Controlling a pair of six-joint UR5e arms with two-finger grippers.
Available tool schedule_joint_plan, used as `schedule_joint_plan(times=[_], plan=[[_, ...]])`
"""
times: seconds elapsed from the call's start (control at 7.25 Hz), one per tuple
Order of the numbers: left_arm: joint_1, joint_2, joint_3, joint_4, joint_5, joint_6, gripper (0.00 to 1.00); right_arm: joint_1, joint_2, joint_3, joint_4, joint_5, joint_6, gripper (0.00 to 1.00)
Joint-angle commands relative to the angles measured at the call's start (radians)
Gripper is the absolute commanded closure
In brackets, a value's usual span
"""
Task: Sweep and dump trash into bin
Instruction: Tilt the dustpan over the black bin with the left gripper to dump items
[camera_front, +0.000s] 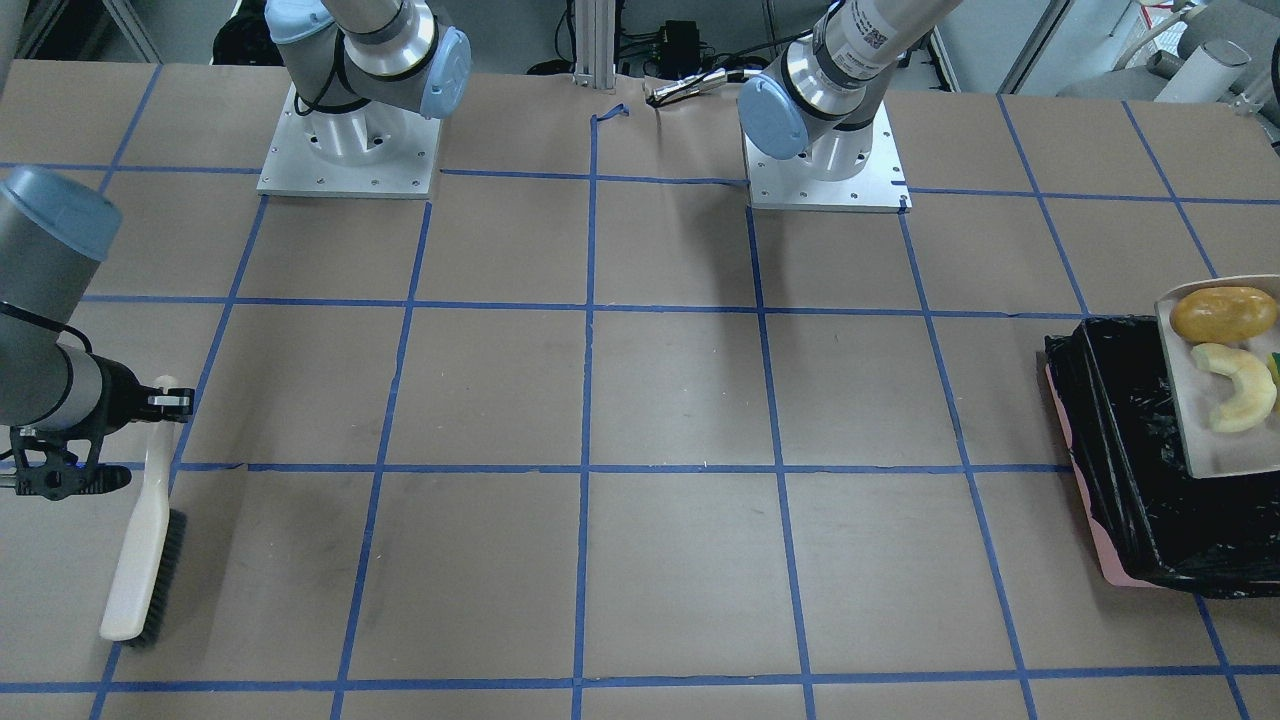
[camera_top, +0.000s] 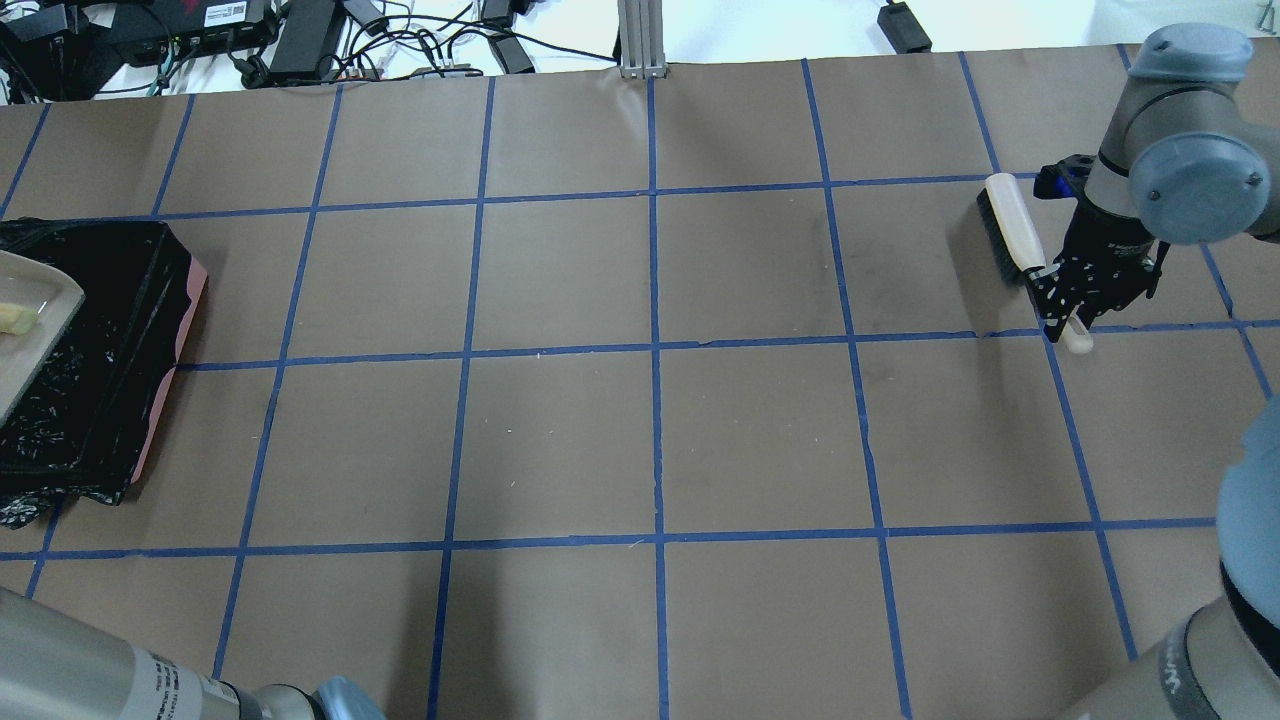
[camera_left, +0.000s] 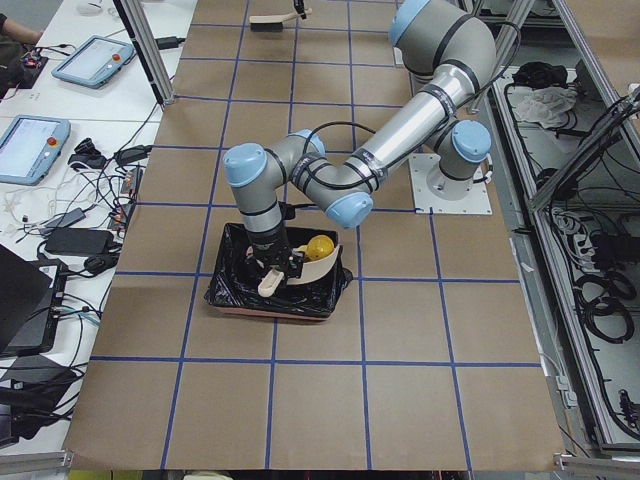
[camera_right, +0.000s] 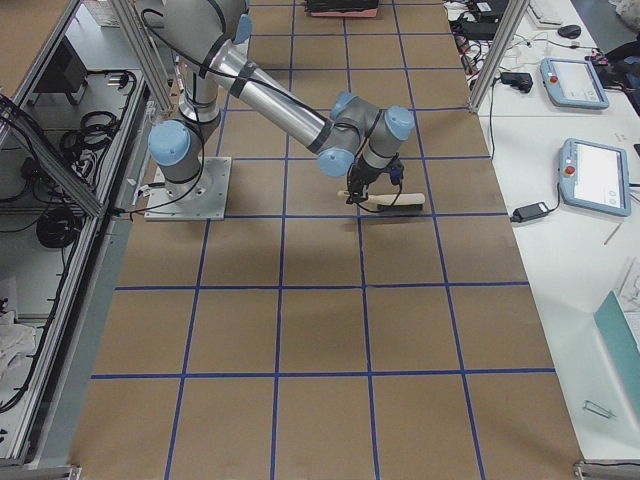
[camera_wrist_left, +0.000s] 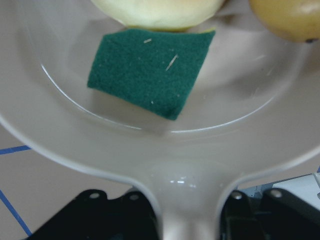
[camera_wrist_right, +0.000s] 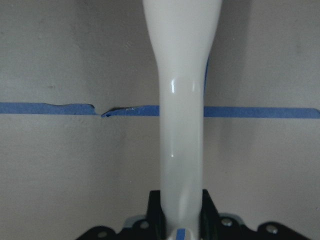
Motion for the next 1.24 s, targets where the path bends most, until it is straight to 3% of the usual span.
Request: schedule_joint_plan(times=[0.0,1.1], plan=[[-0.012,-0.007,0.0,0.067,0.031,-0.015,1.0,0.0,0.0,0.0,-0.001,0.0,0.0,0.9],[-0.029,0.042,-0.02,0.071,0.053,-0.041,1.0,-0.002,0.0,0.0,0.002,0.0,0.034,0.88]])
